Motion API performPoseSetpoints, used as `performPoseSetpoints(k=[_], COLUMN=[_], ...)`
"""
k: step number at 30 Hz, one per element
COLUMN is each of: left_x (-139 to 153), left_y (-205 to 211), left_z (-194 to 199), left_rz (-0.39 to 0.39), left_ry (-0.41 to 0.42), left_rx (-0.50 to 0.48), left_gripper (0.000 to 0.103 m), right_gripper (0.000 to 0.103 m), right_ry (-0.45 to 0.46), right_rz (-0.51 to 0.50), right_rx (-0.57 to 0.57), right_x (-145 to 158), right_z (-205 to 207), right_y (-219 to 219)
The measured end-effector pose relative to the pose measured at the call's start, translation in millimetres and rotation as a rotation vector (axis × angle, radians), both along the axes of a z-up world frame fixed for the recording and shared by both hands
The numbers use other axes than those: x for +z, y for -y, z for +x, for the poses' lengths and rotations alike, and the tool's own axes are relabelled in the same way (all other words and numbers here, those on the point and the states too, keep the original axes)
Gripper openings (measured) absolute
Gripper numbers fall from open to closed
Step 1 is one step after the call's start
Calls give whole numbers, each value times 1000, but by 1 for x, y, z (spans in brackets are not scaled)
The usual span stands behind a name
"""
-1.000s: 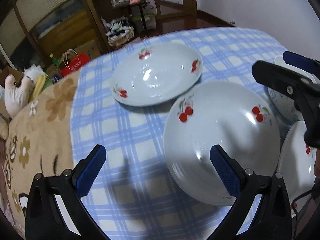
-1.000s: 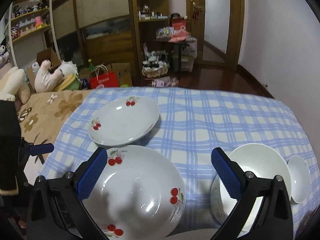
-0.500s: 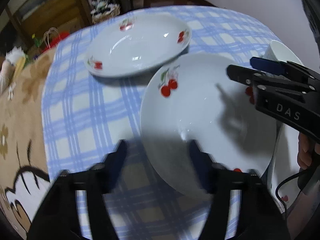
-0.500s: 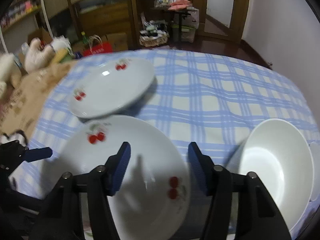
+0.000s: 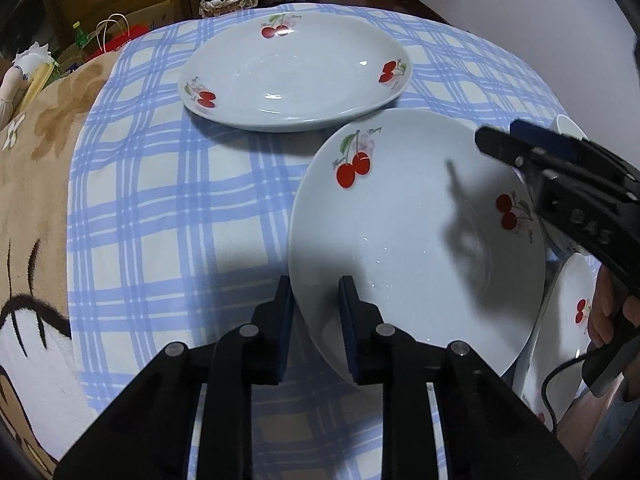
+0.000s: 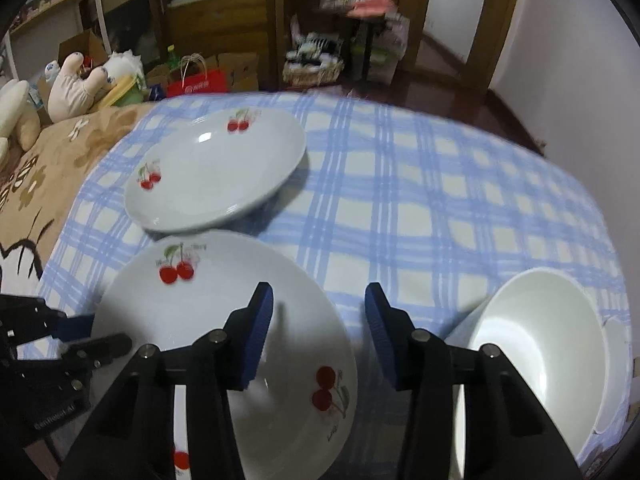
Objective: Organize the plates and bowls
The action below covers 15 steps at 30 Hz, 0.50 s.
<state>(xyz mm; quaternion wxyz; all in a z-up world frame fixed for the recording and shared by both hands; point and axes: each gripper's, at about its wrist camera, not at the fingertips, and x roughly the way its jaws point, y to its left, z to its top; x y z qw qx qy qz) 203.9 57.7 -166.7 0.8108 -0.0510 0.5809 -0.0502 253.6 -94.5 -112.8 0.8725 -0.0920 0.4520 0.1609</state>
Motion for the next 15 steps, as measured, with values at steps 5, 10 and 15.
performPoseSetpoints(k=[5,10,15], left_x=[-4,-6,-6], left_y=[-4,-4,-4], left_z=[1,2,4], left_rz=[-20,-30,-37], left_ry=[-4,-8,-10], left_rx=[14,11,15], left_gripper=[22,22,22], right_gripper=[31,31,31], right_ry=[-52,-108,-162], right_rz=[14,27,12], right_rx=[13,-13,13], right_x=[-5,-12,-15], right_z=[8,19,25], right_y=[-8,-5,-3])
